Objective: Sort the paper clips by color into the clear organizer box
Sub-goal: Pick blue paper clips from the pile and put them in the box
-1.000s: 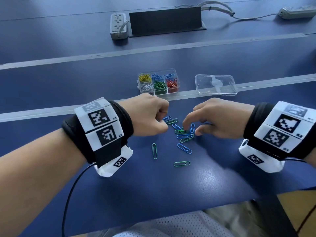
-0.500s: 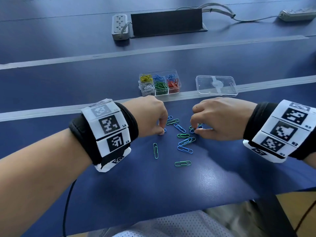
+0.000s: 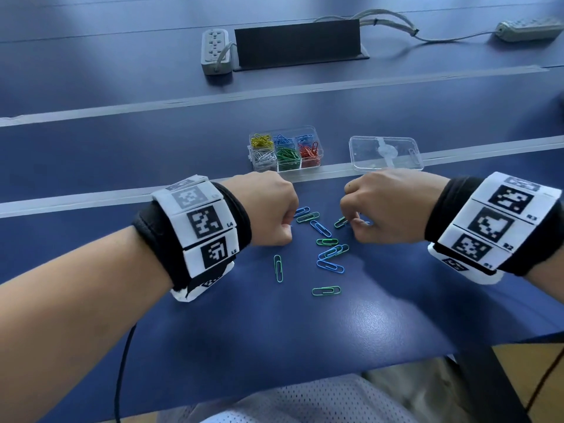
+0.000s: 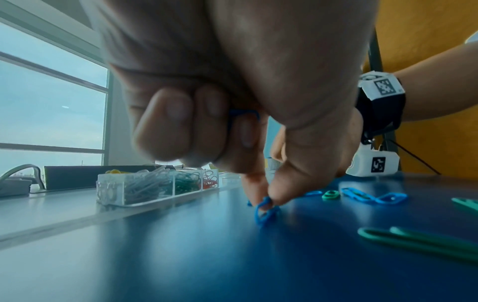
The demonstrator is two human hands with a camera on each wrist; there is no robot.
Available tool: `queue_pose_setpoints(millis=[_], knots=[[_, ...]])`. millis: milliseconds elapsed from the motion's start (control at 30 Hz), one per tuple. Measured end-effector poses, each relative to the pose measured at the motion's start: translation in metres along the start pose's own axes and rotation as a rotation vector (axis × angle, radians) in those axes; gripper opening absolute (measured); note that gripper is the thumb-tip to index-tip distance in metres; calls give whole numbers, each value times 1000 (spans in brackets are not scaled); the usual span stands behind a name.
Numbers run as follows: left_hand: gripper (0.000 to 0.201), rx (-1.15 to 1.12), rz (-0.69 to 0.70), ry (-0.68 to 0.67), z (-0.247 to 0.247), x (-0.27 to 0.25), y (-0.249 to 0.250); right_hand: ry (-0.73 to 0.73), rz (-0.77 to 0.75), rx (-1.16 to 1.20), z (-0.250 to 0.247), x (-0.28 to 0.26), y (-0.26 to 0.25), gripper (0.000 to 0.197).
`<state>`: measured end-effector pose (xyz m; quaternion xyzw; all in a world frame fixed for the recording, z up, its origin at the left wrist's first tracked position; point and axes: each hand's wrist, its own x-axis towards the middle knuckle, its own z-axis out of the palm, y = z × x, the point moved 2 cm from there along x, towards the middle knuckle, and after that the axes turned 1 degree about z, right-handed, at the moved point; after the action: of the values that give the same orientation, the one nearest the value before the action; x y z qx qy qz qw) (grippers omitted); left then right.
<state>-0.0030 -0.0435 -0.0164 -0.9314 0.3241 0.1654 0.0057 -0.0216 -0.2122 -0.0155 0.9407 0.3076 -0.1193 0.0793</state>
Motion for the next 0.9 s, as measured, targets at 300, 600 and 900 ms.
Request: queue_pose_setpoints(millis=[300,600,900], knots=[[30,-250,-116,59,-4,6,-9,-101,311,779,3,14,14,44],[16,-251,-87,65,0,11,-17,-101,223,600,-5,22,-8,22],[26,-146,-89,37,2,18,-18,-74,240,321,-10,30,-34,26]])
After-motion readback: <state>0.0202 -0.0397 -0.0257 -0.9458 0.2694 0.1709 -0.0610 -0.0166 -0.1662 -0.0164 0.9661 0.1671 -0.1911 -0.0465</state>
